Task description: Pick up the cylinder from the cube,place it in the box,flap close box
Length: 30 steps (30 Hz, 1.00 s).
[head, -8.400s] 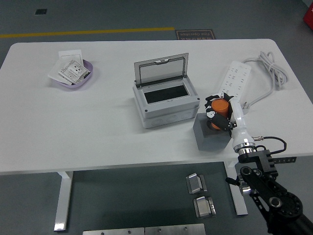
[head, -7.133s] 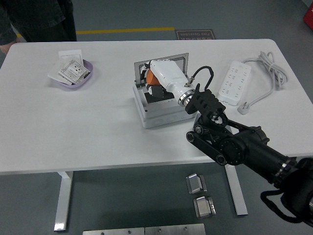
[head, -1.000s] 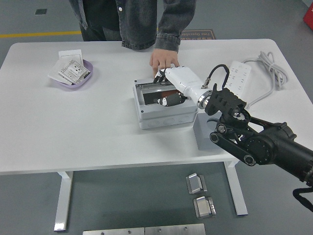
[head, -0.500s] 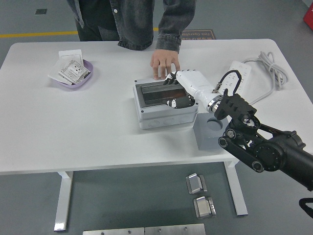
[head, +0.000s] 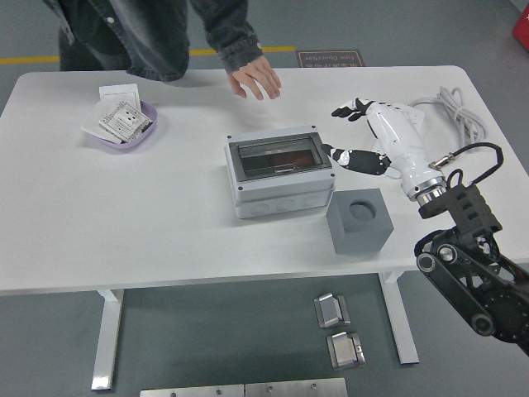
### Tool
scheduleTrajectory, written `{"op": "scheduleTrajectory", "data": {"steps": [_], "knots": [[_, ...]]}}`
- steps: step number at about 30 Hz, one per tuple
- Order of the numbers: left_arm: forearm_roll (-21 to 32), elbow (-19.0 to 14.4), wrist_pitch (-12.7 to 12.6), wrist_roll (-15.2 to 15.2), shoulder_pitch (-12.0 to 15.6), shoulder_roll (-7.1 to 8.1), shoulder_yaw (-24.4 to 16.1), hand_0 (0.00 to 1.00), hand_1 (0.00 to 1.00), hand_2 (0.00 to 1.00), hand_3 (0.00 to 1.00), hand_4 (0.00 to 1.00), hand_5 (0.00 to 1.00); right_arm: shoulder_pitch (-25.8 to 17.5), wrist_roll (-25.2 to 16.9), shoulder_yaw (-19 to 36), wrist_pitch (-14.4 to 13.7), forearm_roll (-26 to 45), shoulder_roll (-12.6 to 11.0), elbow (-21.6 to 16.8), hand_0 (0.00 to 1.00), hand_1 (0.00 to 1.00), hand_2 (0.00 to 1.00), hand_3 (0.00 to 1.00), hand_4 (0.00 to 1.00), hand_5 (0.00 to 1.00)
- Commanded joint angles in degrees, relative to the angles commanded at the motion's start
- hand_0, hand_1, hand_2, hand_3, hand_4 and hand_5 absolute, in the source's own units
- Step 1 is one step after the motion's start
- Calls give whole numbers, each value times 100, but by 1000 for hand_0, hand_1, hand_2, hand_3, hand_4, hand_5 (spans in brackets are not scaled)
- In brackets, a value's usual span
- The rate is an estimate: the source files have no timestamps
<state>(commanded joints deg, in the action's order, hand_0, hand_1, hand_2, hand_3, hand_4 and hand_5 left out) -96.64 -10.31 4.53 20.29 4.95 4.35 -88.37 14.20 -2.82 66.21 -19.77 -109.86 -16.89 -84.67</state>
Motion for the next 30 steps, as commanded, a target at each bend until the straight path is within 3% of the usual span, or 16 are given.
{"op": "scheduleTrajectory", "data": {"steps": [4, 5, 9, 16, 17, 23, 30], "knots": [[46, 0, -12, -1, 26, -16, 23, 680, 720, 619, 676, 672, 412, -630, -432, 729, -132, 623, 260, -249, 732, 606, 639, 611, 881, 319], [74, 0, -16, -5, 34, -26, 38, 680, 720, 619, 677, 673, 413, -813, -543, 947, -153, 829, 318, -262, 716, 584, 628, 597, 903, 356], [151, 0, -29, -21, 55, -49, 83, 680, 720, 619, 677, 673, 413, -1254, -832, 1485, -143, 1449, 408, -264, 716, 584, 628, 597, 903, 356], [179, 0, -45, -50, 85, -12, 99, 680, 720, 620, 677, 674, 413, -1537, -1245, 1803, -42, 2474, 435, -324, 704, 574, 624, 593, 931, 387], [187, 0, -49, -55, 89, 5, 99, 680, 720, 621, 676, 674, 413, -1573, -1301, 1830, -23, 2643, 431, -335, 703, 579, 626, 597, 957, 428], [283, 0, -73, -71, 131, 86, 126, 681, 720, 623, 681, 675, 412, -1707, -1432, 1994, 25, 3388, 397, -367, 702, 577, 628, 597, 978, 454], [360, 0, -85, -80, 136, 135, 148, 681, 719, 624, 679, 677, 407, -1751, -1474, 2067, 50, 3688, 399, -378, 702, 579, 628, 599, 989, 477]]}}
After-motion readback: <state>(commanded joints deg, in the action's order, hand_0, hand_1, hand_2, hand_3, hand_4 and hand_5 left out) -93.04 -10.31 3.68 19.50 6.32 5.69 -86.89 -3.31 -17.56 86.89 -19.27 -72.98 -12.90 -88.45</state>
